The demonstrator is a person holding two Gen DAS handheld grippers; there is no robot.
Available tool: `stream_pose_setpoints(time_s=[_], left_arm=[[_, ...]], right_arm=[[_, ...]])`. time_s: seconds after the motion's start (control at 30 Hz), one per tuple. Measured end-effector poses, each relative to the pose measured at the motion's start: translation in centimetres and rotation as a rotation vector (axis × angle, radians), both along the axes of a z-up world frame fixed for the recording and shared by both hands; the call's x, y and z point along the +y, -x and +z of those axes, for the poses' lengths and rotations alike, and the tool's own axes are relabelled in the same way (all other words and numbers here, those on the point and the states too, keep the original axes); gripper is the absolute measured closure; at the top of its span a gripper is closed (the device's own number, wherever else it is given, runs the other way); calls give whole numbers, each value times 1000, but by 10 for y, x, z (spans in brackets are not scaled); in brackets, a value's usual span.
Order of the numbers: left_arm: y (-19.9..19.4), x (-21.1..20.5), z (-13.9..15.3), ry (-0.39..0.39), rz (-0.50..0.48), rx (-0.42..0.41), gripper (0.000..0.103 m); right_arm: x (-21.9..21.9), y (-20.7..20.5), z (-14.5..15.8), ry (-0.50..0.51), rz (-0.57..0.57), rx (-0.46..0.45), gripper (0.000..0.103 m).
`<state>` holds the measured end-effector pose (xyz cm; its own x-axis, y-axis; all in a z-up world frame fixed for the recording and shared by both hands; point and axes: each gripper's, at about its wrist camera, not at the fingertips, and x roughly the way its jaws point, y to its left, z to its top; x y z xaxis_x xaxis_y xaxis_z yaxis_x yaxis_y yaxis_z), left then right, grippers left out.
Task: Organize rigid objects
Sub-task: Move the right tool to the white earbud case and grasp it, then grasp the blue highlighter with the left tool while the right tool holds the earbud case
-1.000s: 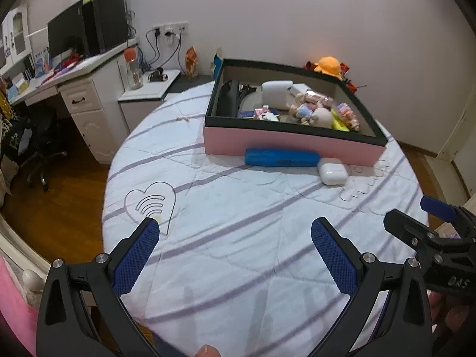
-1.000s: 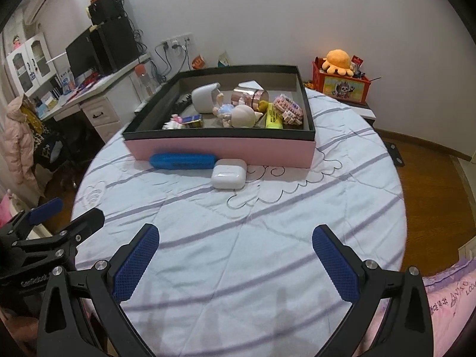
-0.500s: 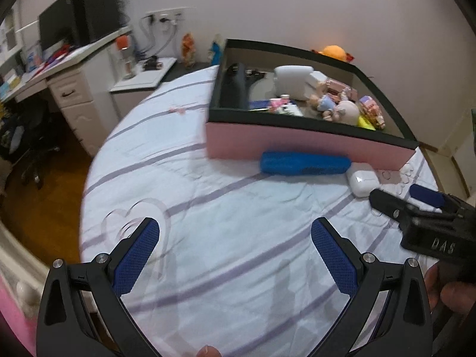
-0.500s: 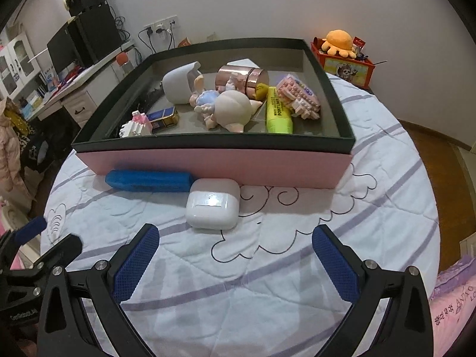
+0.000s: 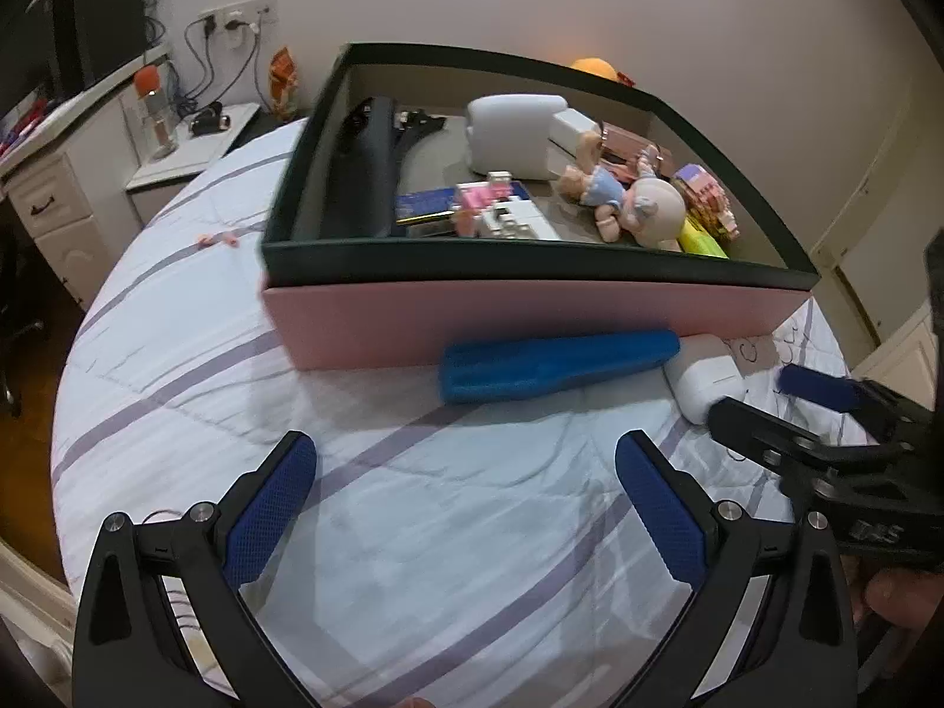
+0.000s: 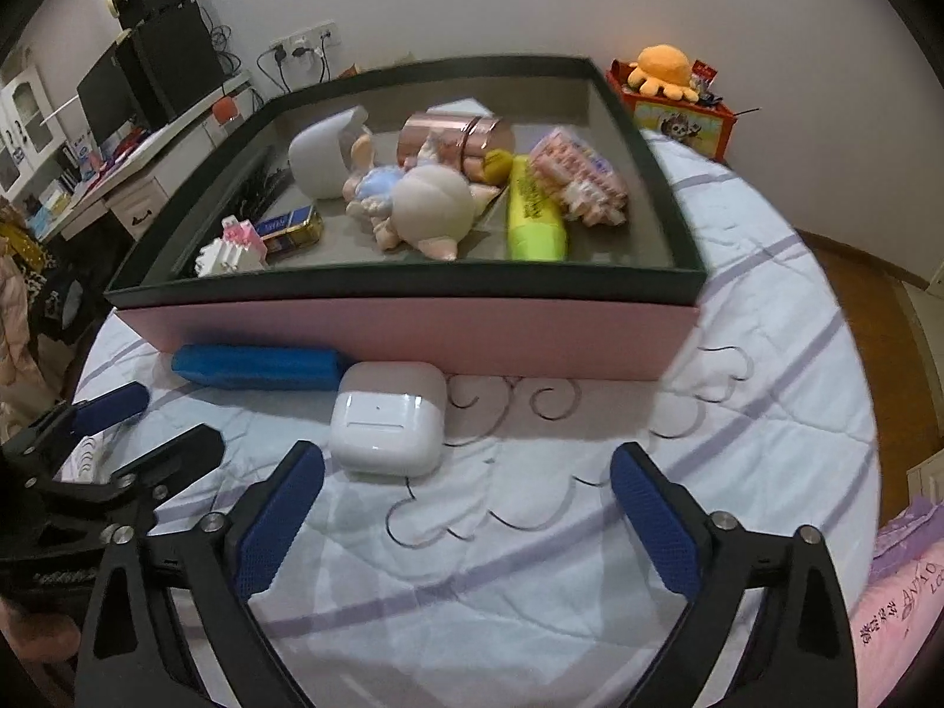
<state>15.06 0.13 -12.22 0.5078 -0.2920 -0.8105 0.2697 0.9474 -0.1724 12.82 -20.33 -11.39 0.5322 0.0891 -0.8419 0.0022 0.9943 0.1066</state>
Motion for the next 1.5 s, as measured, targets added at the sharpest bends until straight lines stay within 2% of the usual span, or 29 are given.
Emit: stream_pose_setpoints(time_s=[0.07,0.17,0.27,0.37,0.6,0.77,1.0,1.1,1.27,1.4,1.5], left_arm=[[4,3,1,-15,8,-7,1],[8,5,-1,-31,11,-9,1],[9,4,-2,-36,10,-10,1],[8,1,-1,-25,1,-7,1],[3,-15,0,-12,-33,-17,1],[-4,-30,1,26,-57,-36,1],[7,-57,2,81,-244,-26,1],[14,-66,3,67,-313,-27,1],[4,-69,3,39,-293,-43,1],[1,-83,-2,-18,-340,-50,1],[4,-92,-1,-38,-379,-59,12]], right_arm=[[6,-4,-2,0,4,0,13],[11,-9,-2,8,1,-13,27],[18,-15,-4,56,13,-20,35],[24,-13,-5,105,43,-43,55],[-8,11,0,12,24,-56,55],[-29,29,2,-5,0,-46,55],[-46,35,5,-12,-36,-53,55],[-54,35,6,-15,-50,-57,55],[-59,36,7,-20,-61,-59,55],[-61,37,5,-23,-58,-55,55],[-63,39,5,-27,-60,-56,55]])
